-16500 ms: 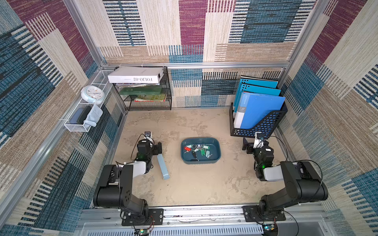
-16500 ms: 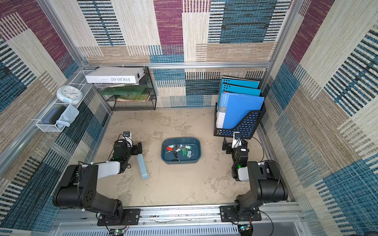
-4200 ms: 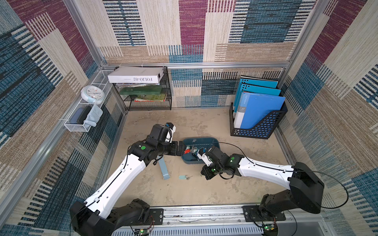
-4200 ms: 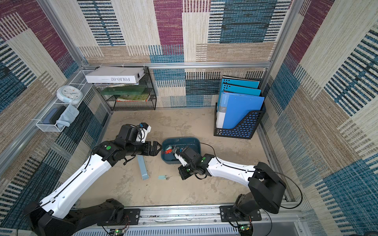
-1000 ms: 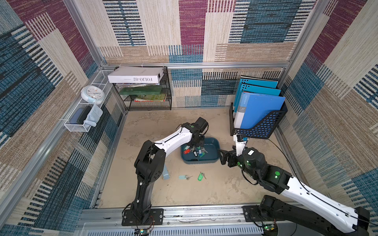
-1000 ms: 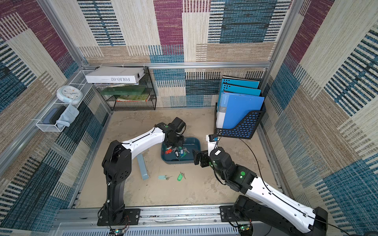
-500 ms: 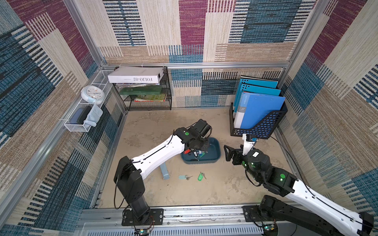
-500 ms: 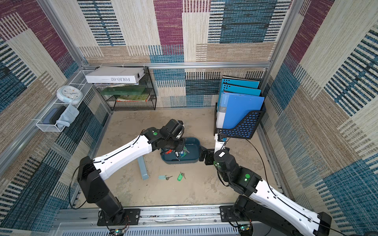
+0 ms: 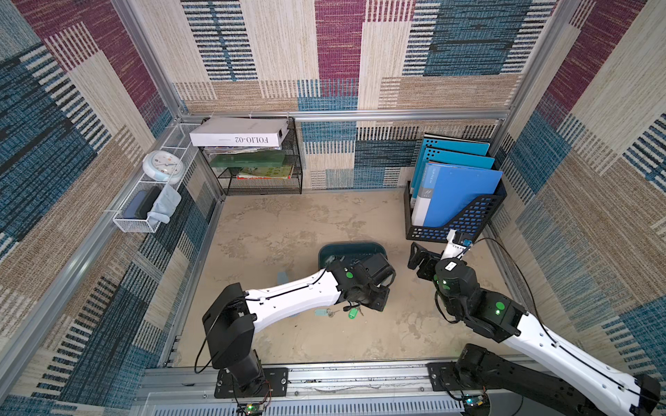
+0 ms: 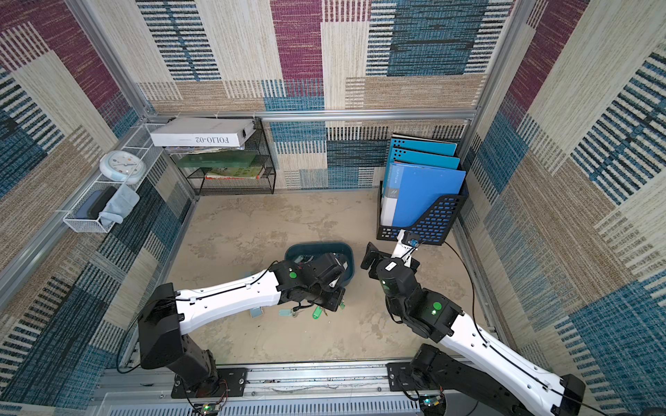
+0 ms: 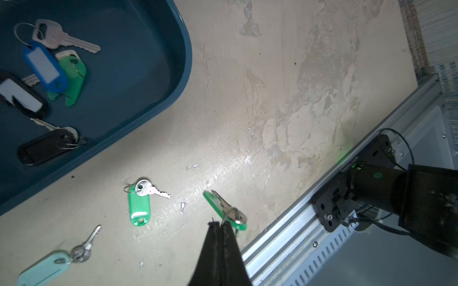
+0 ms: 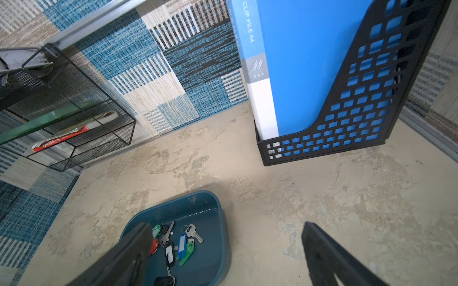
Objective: Take the keys out of the storage box
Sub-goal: Place the key at the center of the board.
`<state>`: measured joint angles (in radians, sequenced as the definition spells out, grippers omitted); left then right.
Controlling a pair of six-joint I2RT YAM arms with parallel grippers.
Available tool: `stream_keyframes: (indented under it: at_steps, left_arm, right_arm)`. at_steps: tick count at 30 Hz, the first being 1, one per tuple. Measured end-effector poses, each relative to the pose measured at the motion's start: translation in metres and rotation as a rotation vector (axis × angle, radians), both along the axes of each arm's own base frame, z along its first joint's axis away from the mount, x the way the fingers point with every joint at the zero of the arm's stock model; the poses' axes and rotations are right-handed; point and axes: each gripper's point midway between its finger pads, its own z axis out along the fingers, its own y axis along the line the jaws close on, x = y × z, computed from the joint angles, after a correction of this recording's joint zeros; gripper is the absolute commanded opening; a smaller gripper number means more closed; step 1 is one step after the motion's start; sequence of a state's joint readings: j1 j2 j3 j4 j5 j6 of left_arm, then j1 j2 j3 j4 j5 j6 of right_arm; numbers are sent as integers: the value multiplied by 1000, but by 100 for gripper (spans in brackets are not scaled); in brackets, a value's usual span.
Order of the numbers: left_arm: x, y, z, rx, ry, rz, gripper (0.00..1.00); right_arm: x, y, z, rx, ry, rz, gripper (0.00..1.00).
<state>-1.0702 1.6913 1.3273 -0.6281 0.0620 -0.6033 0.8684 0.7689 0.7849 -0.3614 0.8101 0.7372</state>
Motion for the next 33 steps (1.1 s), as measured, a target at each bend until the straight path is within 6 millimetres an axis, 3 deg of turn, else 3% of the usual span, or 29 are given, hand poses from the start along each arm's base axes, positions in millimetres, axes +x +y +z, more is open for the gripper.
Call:
stream_keyframes:
  at_steps: [8,18,23,25,31,33]
  left_arm:
    - [6,-18,-48,45,66,28,0]
    - [16,-21,-73,78,89,54,0]
    - [17,-21,-82,100,101,56,12]
    - [19,-20,-83,107,99,58,24]
    - [24,-14,-80,130,81,74,26]
    - [27,-14,-72,126,68,76,35]
  right_arm:
    - [-6,-13,4,55,-29,-39,99]
    - [-12,-22,3,78,-43,-54,99]
    - [-12,-22,3,80,-44,-54,99]
    - [-12,-22,4,82,-47,-53,99]
    - [-15,-25,7,90,-54,-50,99]
    - [-16,-24,6,90,-53,-40,99]
